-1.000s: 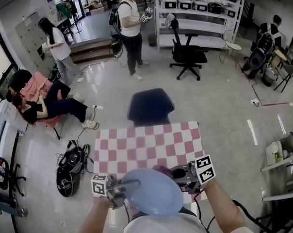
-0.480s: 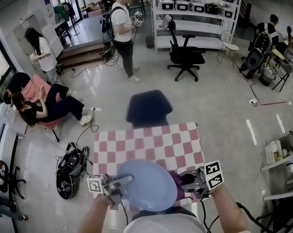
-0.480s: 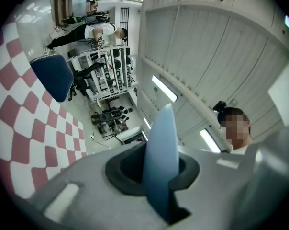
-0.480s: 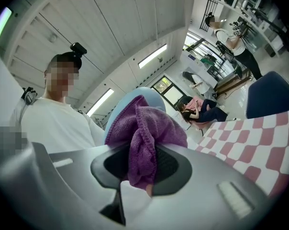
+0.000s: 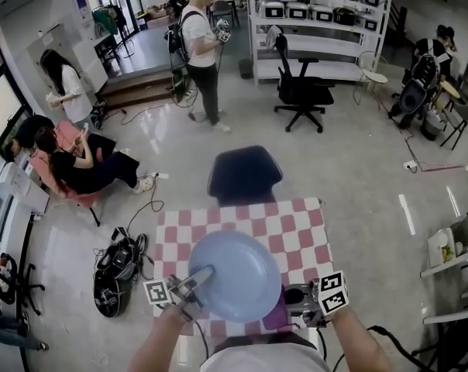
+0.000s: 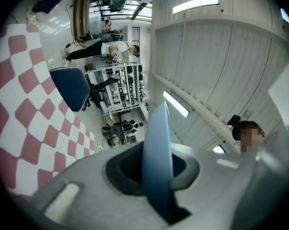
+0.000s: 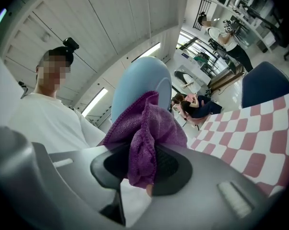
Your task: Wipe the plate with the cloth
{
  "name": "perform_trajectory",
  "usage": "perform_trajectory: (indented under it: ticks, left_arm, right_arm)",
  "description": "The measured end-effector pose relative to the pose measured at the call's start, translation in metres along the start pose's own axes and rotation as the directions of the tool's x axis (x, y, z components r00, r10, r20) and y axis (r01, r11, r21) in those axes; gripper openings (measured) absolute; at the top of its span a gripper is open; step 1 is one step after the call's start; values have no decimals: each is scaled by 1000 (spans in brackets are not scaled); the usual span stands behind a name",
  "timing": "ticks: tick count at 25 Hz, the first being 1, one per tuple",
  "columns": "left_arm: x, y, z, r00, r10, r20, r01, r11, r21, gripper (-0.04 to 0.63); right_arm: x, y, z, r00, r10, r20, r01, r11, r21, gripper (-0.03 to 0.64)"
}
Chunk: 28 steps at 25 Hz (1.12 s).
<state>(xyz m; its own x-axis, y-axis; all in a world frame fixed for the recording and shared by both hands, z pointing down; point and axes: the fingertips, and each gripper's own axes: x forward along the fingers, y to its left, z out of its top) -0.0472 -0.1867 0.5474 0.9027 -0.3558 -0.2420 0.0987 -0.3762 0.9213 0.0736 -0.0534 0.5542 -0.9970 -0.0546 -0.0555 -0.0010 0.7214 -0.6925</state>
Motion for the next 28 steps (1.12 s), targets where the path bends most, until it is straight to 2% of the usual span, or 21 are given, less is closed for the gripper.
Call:
perform_trajectory:
  ticks: [10,15,19,24,28]
  left_arm:
    - [15,17,21,983,112,149,-105,993,-54,48]
    - [29,23,25,966,133,221,-121,990,-67,48]
    - [30,27,24,953,141,268,-116,987,-107,48]
    - [15,30,20,950,150,274,-115,983,-141,47]
    - [5,31,14,958,142,250,-105,982,-157,47]
  right_arm:
    - [34,-32,-13,992,-97,85,87,990,106,101]
    - [58,-42,-16,984,-150,97,137,983,123,101]
    - [60,-47,-15,974,-185,133,166,976,139,101]
    - [31,-45,-5,960,-210,184,187,973,137,101]
    - [-6,-41,22,933,-233,276,206,971,123,101]
